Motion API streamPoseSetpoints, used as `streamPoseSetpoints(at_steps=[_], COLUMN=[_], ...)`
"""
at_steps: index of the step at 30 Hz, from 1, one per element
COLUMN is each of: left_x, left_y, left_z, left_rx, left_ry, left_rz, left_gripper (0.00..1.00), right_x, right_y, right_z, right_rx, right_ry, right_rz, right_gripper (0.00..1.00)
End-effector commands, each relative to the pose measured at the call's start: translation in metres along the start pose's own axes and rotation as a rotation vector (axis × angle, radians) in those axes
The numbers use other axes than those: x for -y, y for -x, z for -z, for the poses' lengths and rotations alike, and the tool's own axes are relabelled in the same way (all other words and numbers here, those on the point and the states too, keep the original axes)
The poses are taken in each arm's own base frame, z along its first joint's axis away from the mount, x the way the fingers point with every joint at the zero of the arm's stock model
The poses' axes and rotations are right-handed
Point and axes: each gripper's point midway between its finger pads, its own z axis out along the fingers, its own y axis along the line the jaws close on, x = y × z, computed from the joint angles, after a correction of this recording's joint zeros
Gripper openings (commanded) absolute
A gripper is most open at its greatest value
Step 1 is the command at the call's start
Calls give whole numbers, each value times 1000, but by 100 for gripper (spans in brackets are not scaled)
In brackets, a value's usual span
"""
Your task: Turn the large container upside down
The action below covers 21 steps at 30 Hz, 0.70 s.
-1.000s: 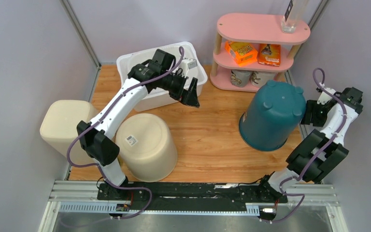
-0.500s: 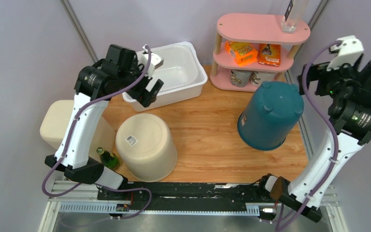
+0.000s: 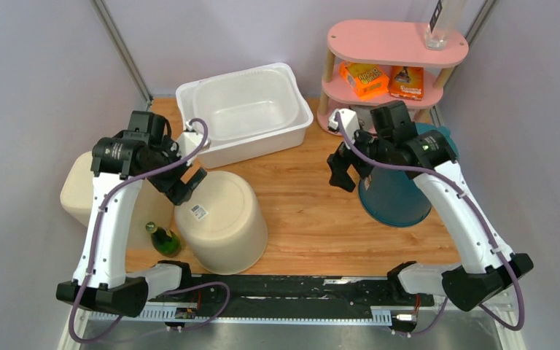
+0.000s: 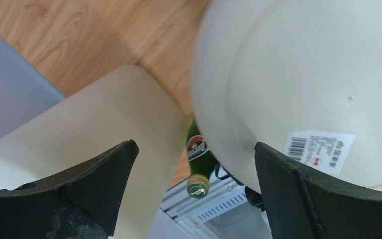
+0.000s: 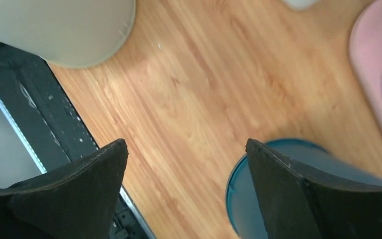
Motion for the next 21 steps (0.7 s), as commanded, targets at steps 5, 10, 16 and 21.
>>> streamPoseSetpoints(at_steps=[5,10,16,21], left_x=[68,96,134,177], left_y=[-12,-2,65,125], left_z=[-10,-39,-50,-56], left_rx=[166,82,220,309], left_ry=[-294,-453,-515,-576], left_rz=[-285,-282,-360,-421], left_gripper=[100,100,100,100], right_x=[31,98,143,142], right_y=[-100,-154,-148,-98], right_z=[4,45,81,89], right_rx=[-316,-445,-395,-203], right_ry=[-255,-543,-680,-665], right_rz=[-54,-214,-267,-280], right_gripper=[94,92,91,92])
